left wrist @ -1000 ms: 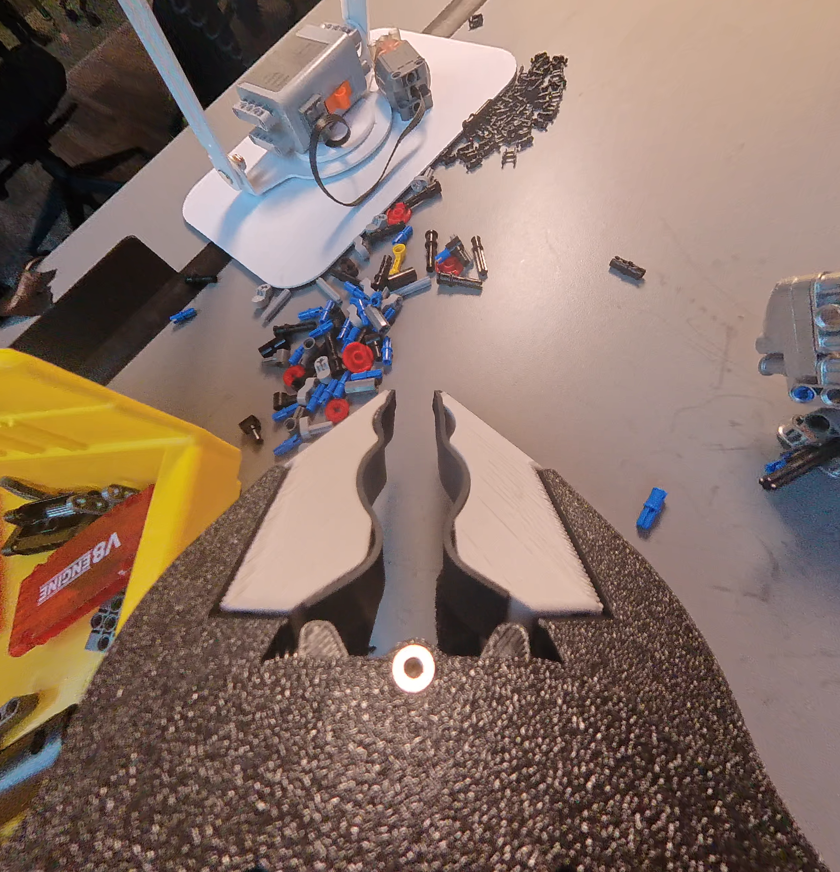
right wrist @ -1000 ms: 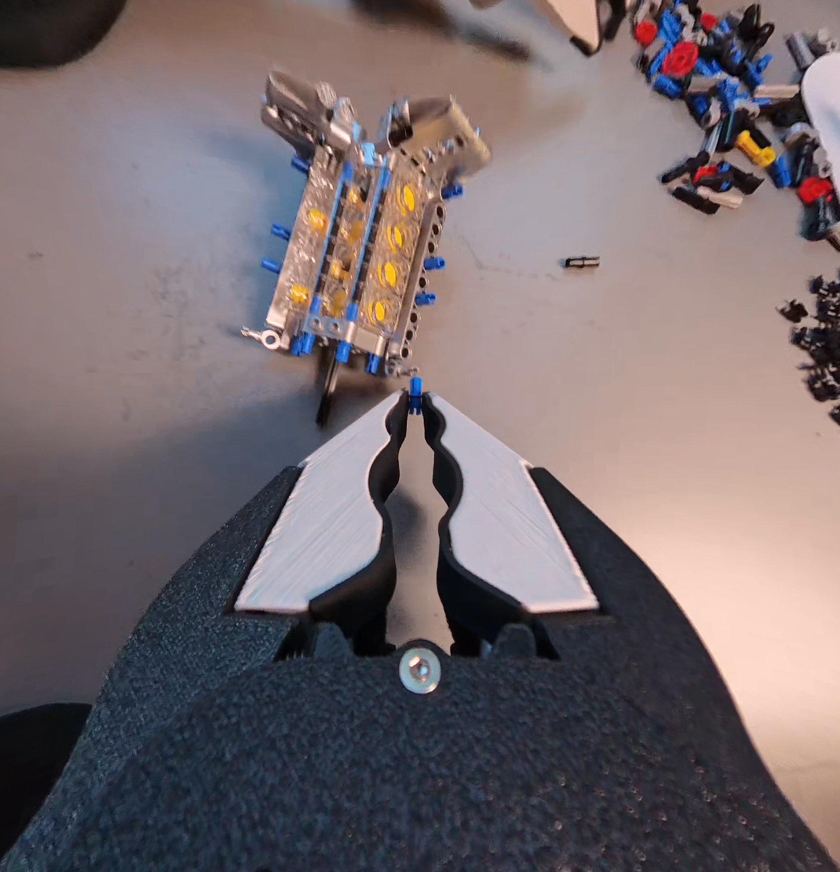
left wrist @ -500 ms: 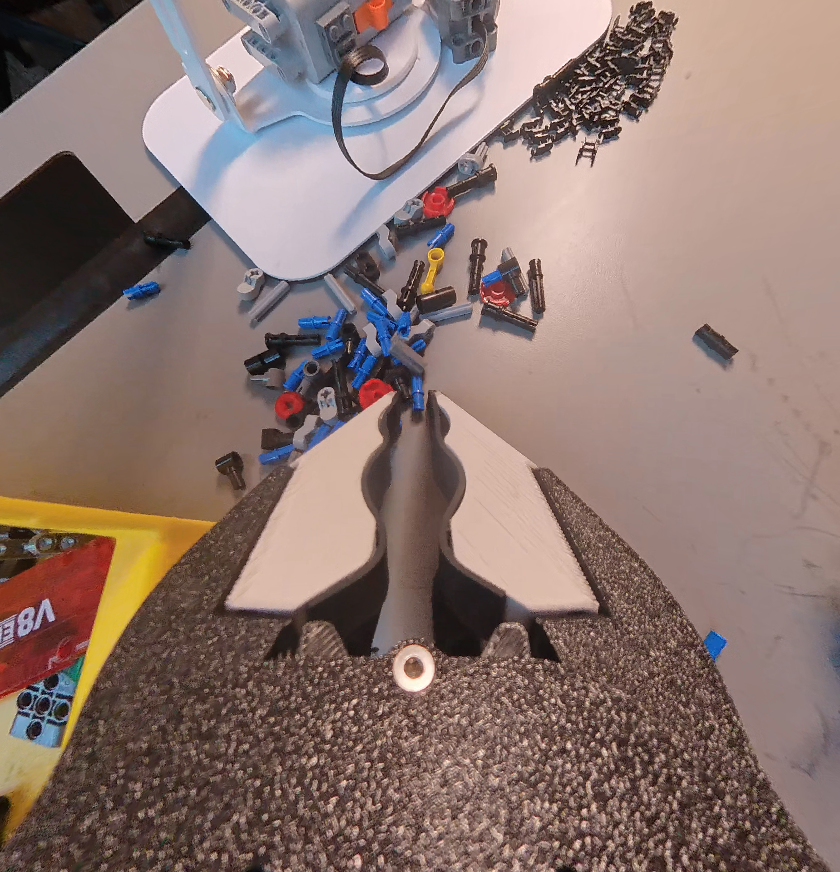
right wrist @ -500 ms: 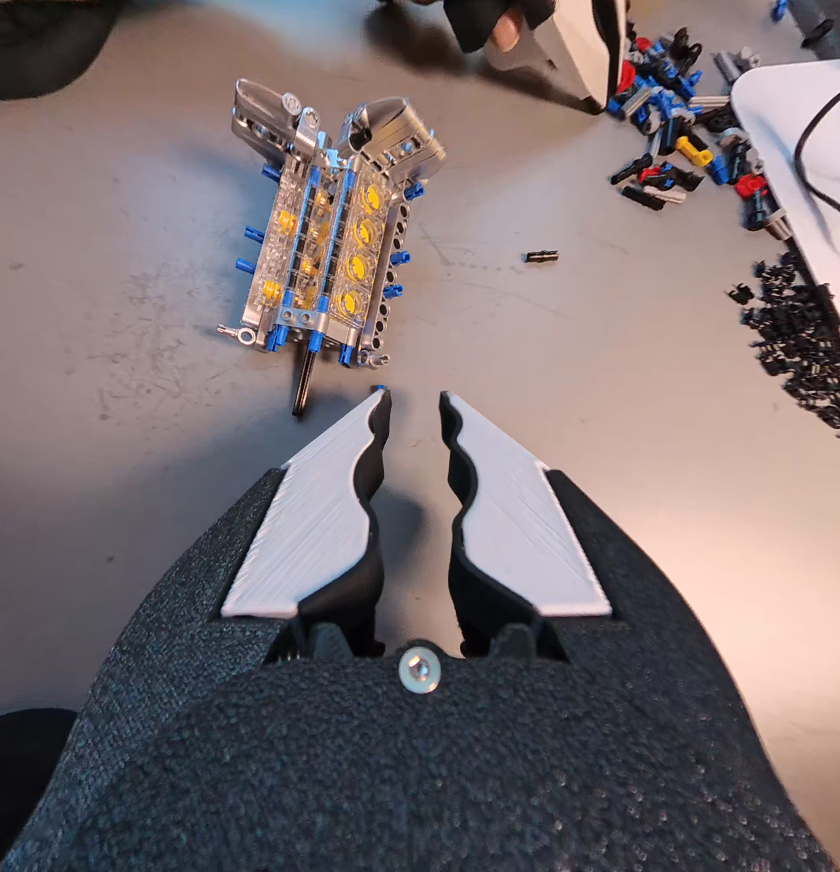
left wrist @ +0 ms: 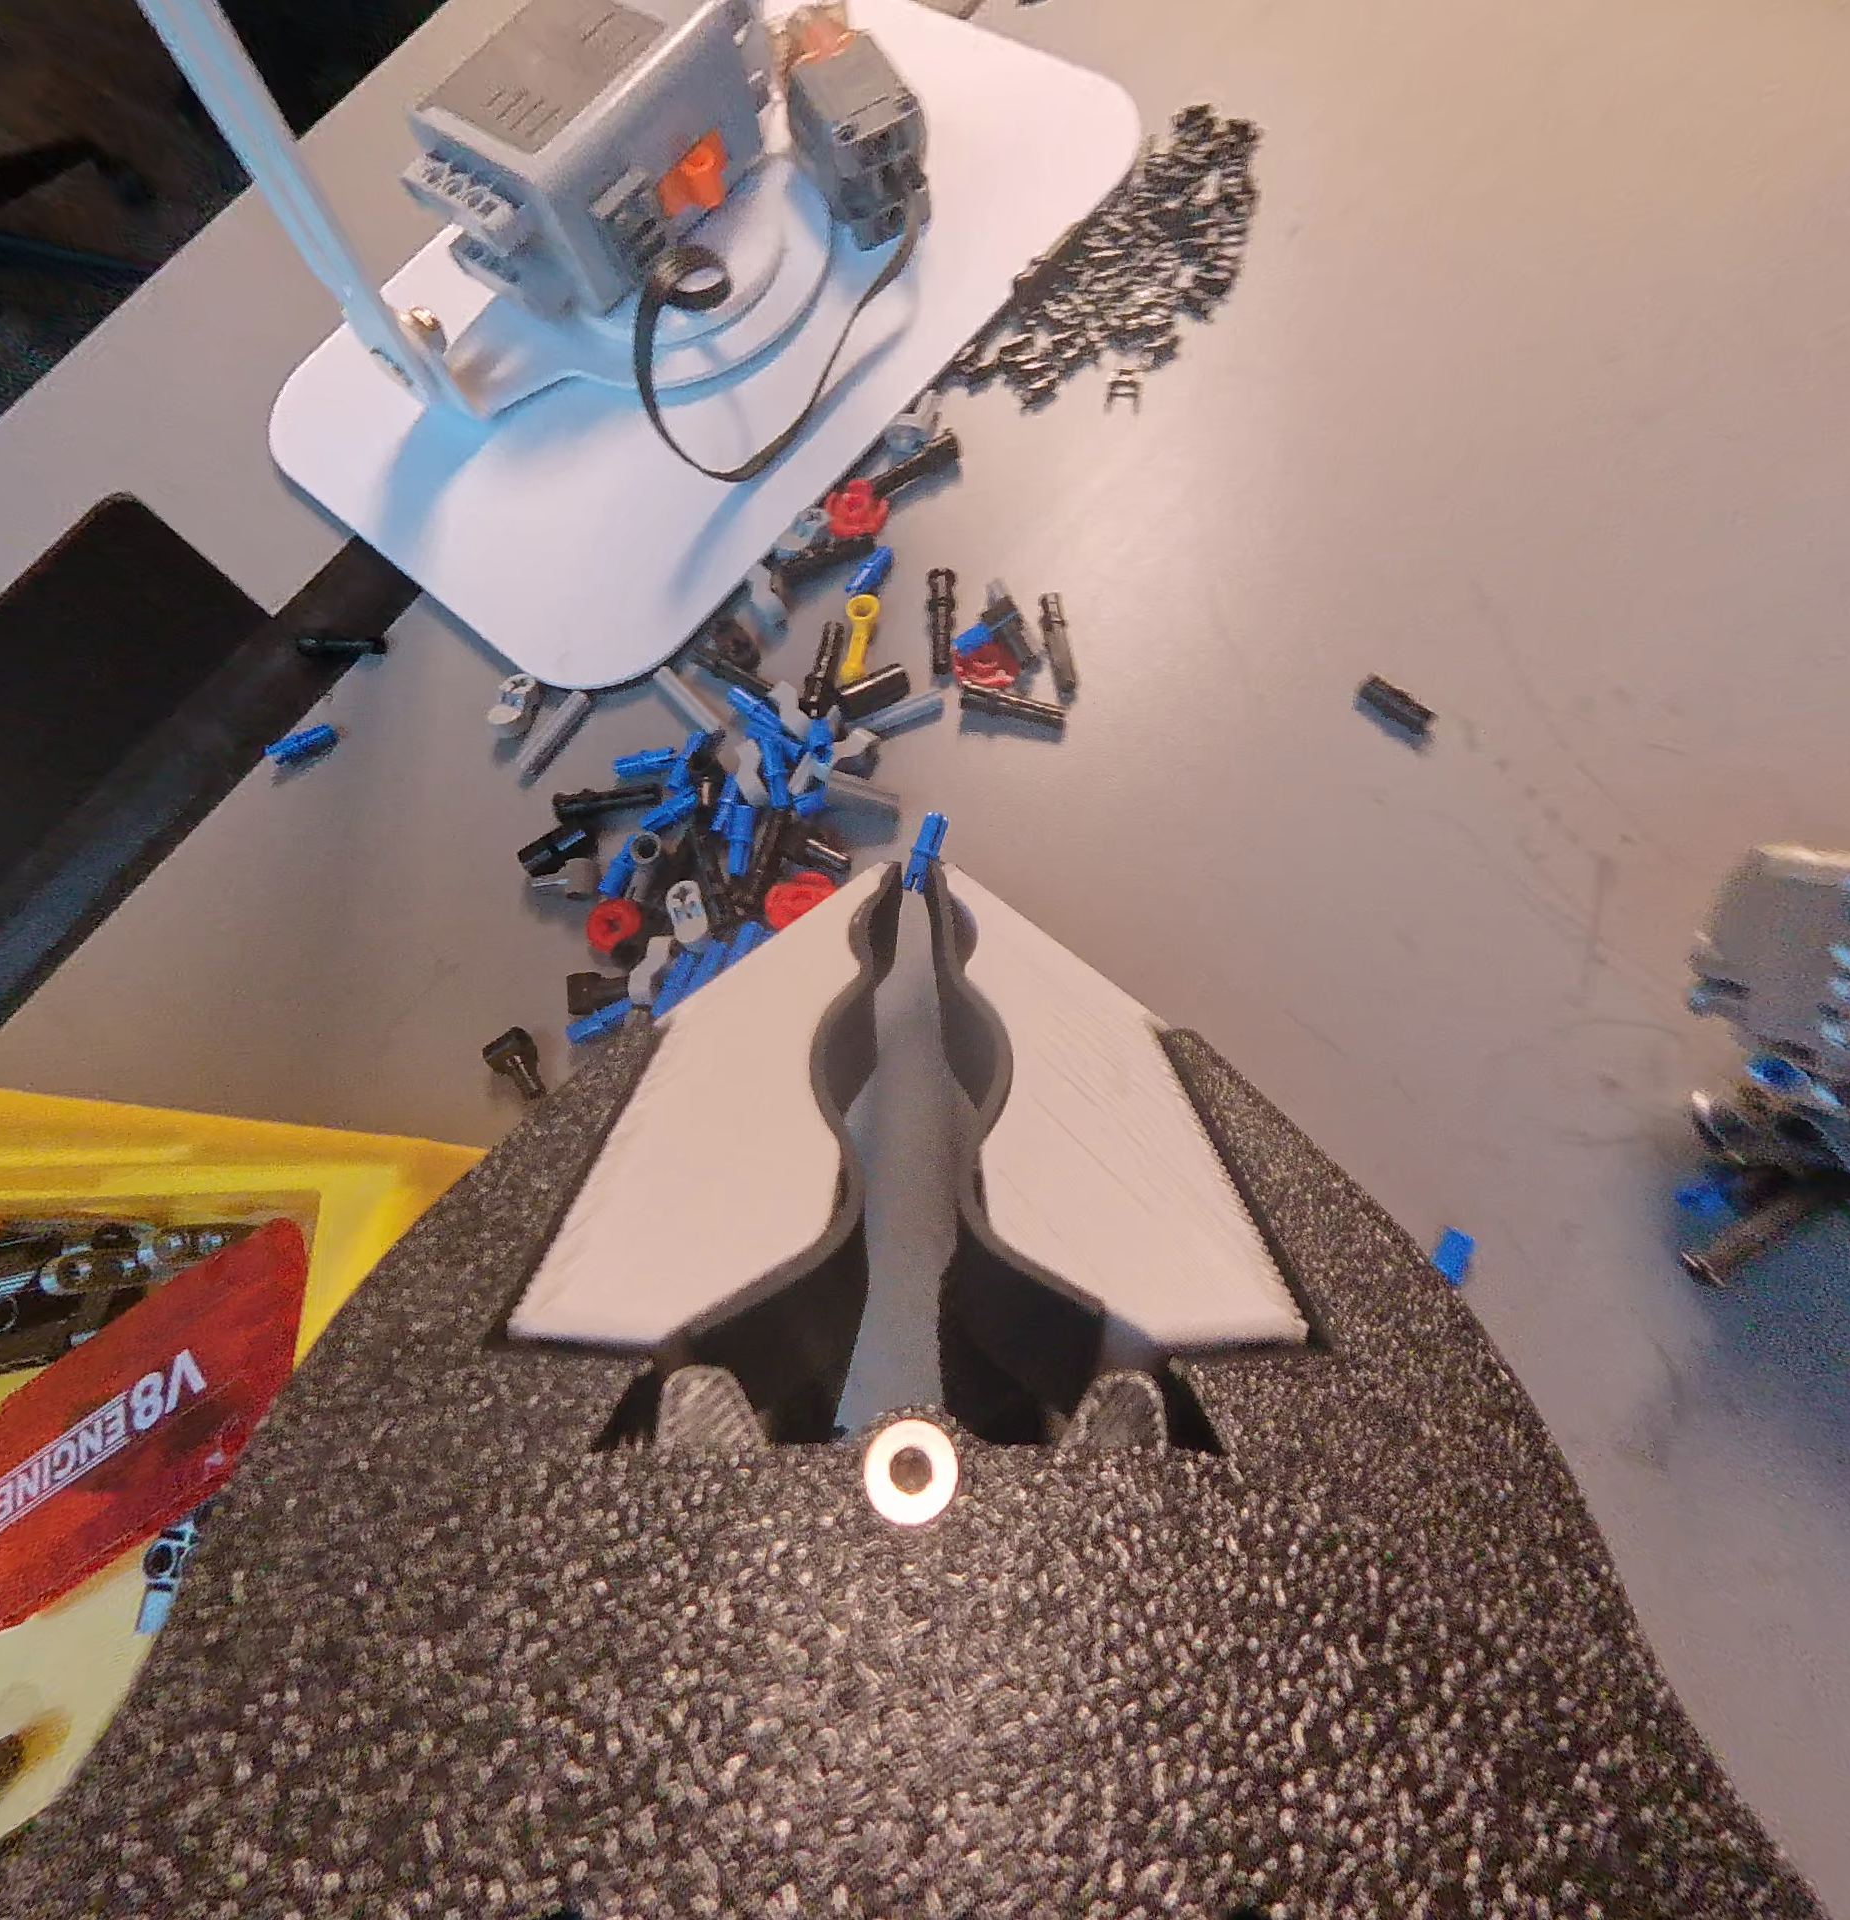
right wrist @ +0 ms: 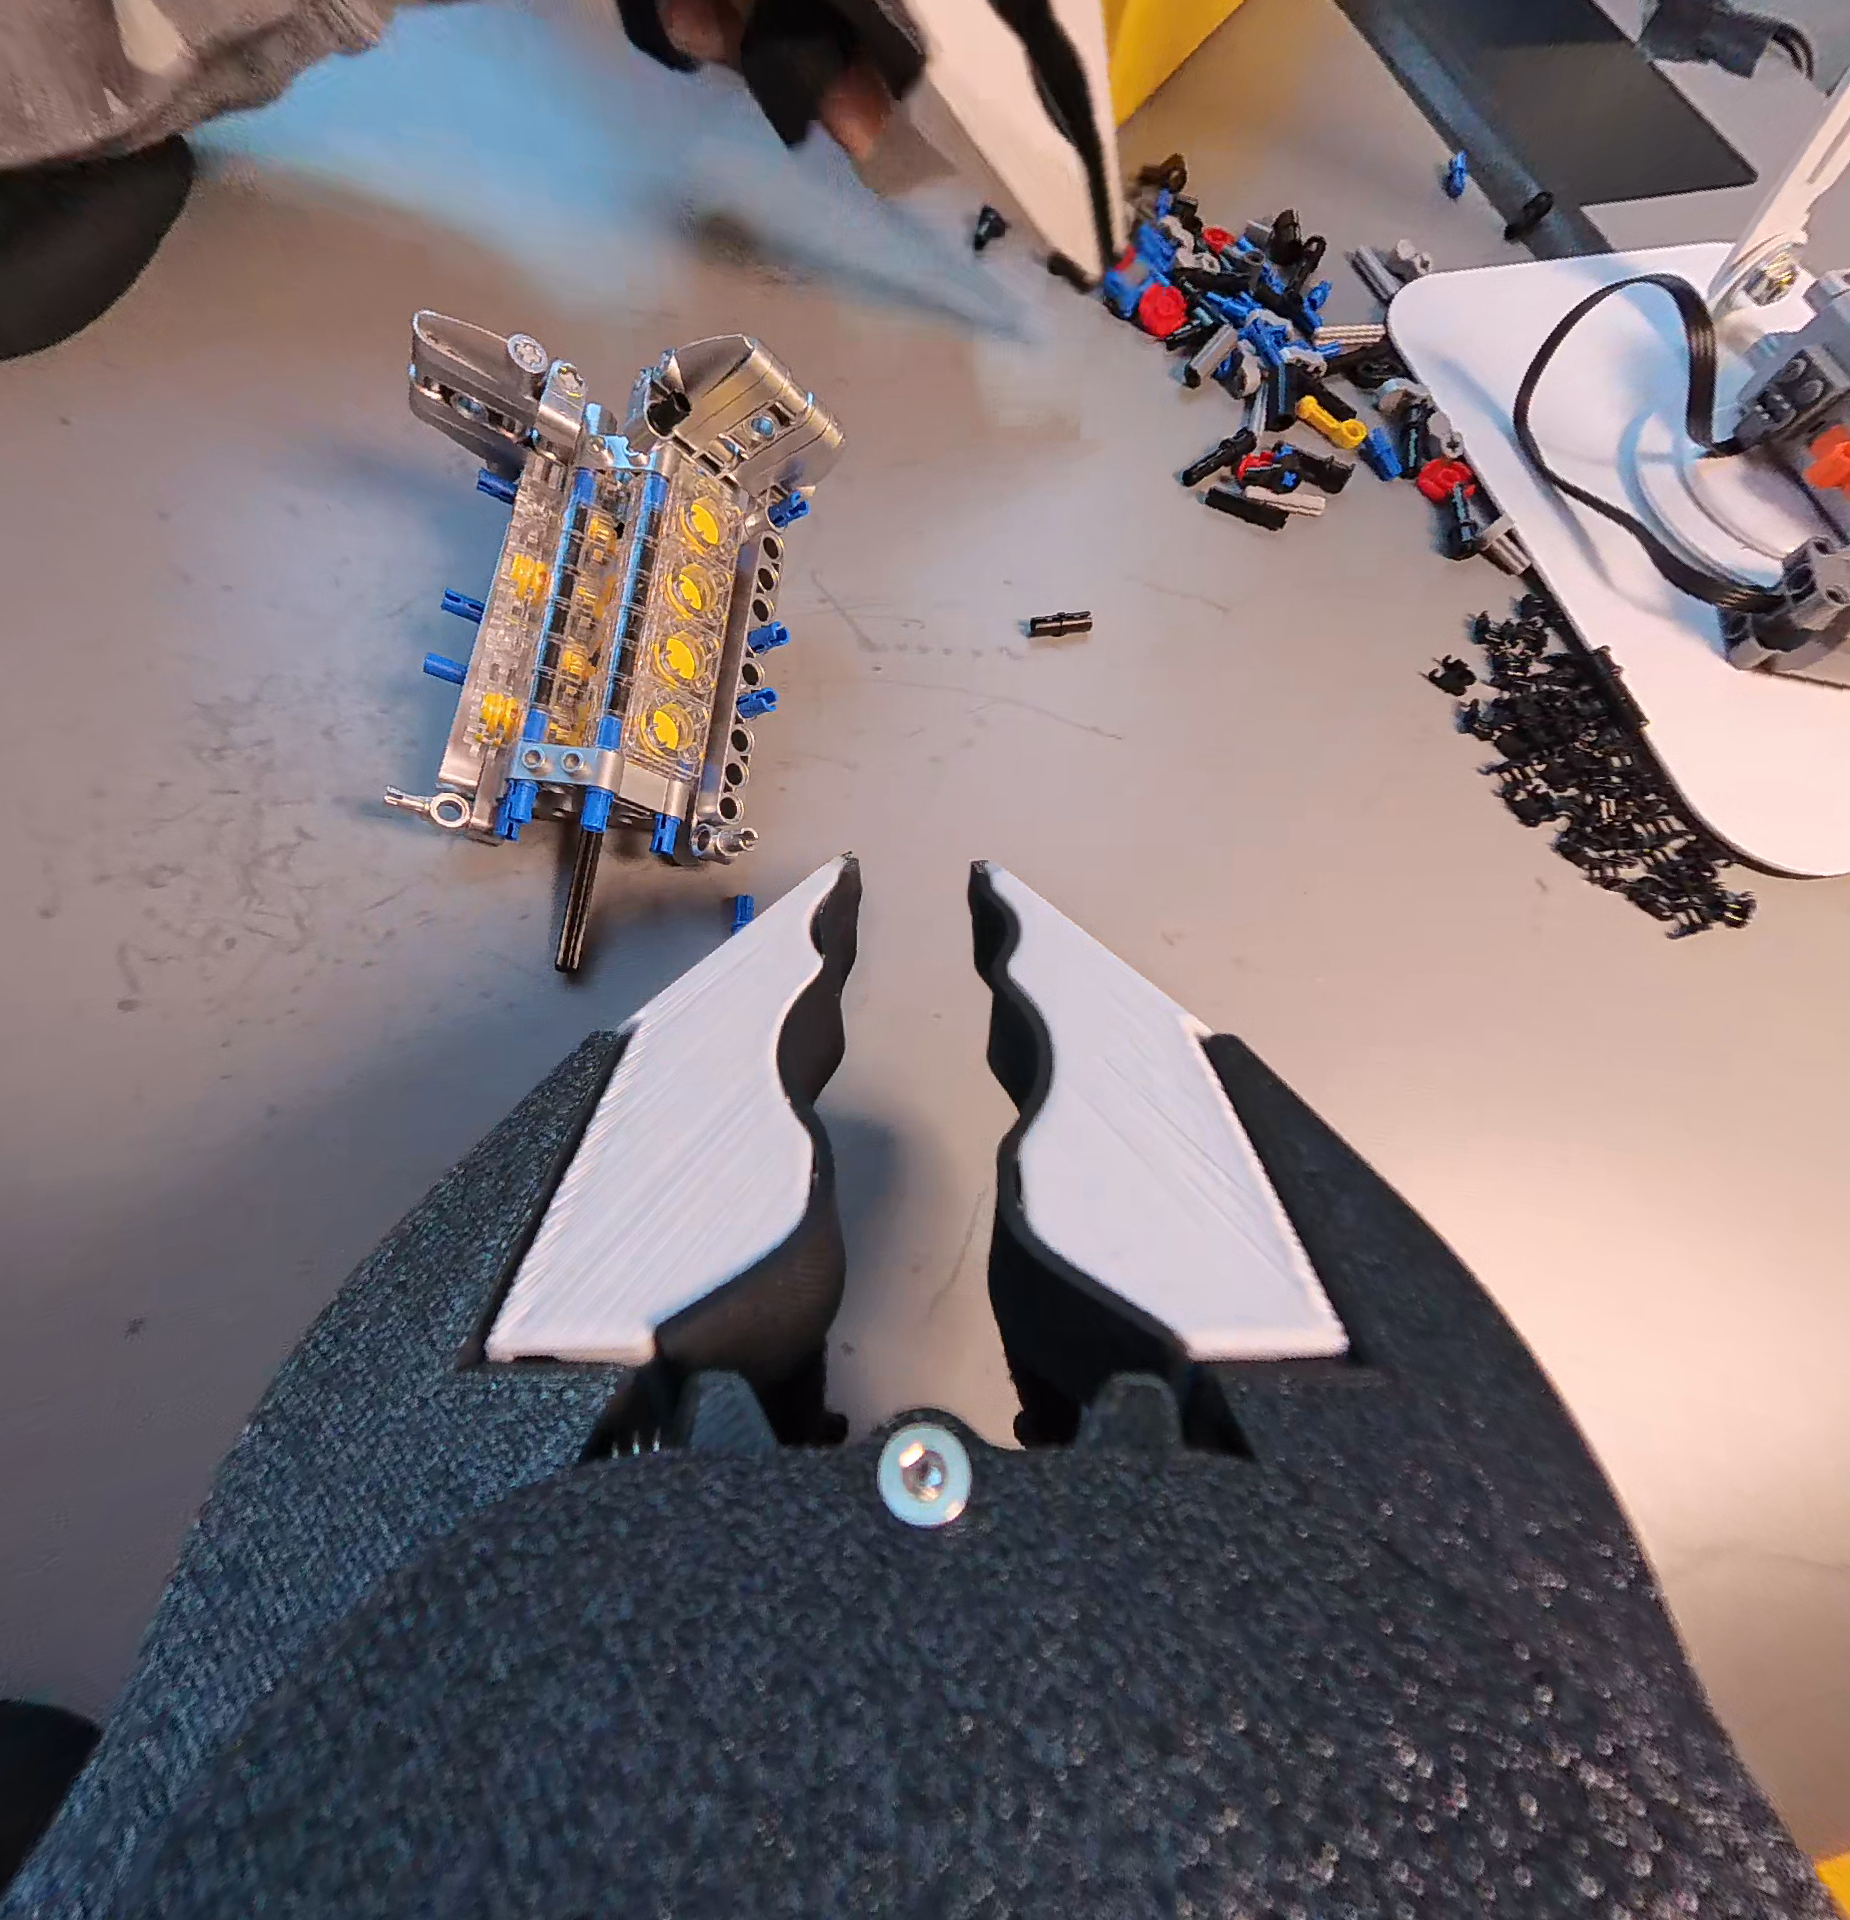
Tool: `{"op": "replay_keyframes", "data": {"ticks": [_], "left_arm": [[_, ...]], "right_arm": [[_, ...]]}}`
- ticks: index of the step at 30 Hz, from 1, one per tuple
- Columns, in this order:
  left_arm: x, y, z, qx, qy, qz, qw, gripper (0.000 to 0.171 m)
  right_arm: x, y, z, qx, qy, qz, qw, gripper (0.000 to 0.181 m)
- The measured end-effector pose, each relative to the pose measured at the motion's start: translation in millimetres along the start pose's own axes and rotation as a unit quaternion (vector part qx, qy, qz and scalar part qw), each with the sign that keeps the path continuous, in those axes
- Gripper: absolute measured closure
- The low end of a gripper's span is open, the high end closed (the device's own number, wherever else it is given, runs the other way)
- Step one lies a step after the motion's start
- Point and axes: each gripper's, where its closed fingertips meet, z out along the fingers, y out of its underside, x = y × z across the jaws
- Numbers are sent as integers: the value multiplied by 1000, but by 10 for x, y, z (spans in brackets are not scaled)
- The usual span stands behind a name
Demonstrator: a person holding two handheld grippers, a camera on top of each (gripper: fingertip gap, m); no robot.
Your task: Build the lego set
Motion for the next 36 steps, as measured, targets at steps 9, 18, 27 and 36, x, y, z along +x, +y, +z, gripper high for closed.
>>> {"op": "replay_keyframes", "data": {"ticks": [9,18,27,36], "left_arm": [[687,522,-377,-78,180,52,979,167],[-79,126,-17,-21,12,-19,1000,157],[-251,199,129,-54,-13,-44,998,156],[-185,287,69,-69,17,-35,997,166]], "right_arm": [[18,28,4,-1,1,4,1000,160],[42,24,-9,1,7,3,1000,159],[59,42,-7,3,6,7,1000,159],[66,72,8,-1,7,7,1000,159]]}}
